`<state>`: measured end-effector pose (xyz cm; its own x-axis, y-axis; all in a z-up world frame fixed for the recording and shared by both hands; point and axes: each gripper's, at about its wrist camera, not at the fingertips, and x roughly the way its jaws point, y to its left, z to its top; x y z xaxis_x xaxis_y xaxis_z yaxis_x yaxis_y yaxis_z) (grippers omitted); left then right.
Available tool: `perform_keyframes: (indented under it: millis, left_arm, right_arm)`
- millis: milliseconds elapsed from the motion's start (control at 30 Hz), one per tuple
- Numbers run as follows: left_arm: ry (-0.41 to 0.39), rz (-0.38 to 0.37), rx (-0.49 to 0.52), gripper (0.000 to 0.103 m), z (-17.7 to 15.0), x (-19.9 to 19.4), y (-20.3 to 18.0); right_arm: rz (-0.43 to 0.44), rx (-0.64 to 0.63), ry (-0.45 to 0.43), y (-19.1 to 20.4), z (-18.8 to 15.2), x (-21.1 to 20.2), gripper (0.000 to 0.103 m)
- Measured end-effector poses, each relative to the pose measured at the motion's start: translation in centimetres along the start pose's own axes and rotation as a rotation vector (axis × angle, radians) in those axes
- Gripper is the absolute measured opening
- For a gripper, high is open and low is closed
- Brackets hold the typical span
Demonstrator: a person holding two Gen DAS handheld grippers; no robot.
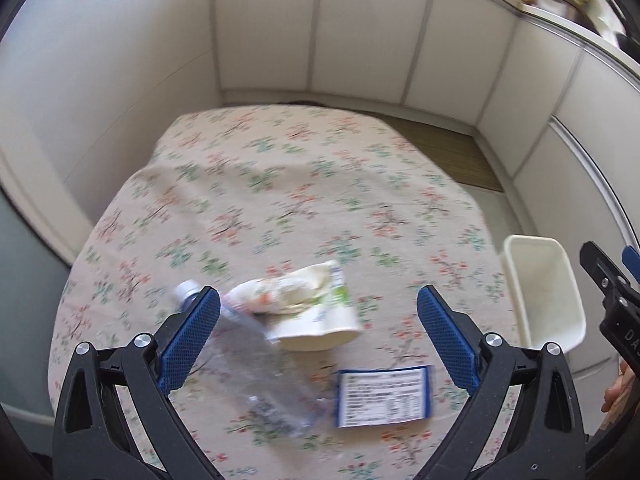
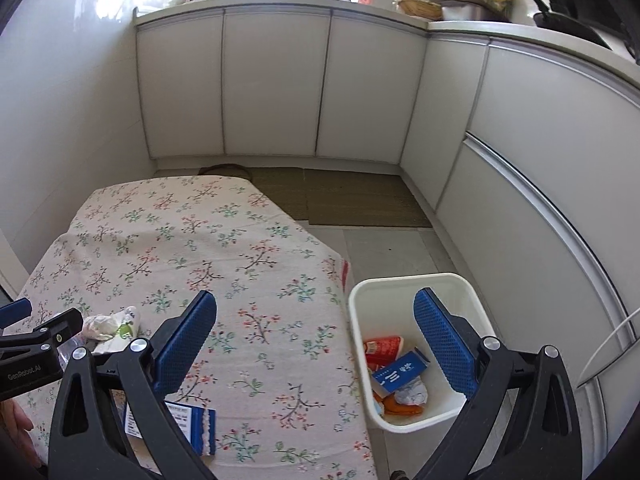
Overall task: Collect trash
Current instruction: 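Grasp the clear plastic bottle with the left tool while the right tool grasps the white paper cup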
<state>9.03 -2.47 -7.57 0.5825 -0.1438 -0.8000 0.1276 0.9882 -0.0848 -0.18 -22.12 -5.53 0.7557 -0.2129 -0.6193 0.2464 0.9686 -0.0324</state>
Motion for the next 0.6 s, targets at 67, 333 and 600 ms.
perform_keyframes:
  millis: [67,333,600]
  left_arm:
    - [0.039,0.014,-0.072,0.095,-0.4,0.6,2.6]
    - [0.223,-0.09,-0.383,0.095,-2.7,4.8,10.0]
    - [0.313,-0.161,-0.416,0.095,-3.3,7.9,9.1]
  right_arm:
    - [0.022,-0.02,0.009,1.6,0.0,0.2,0.096]
    - [0.095,-0.089,0.093,7.1,-0.8,2.0,0.096]
    - [0.11,-0.069,0.169,8.7,-1.3,4.1,0.096]
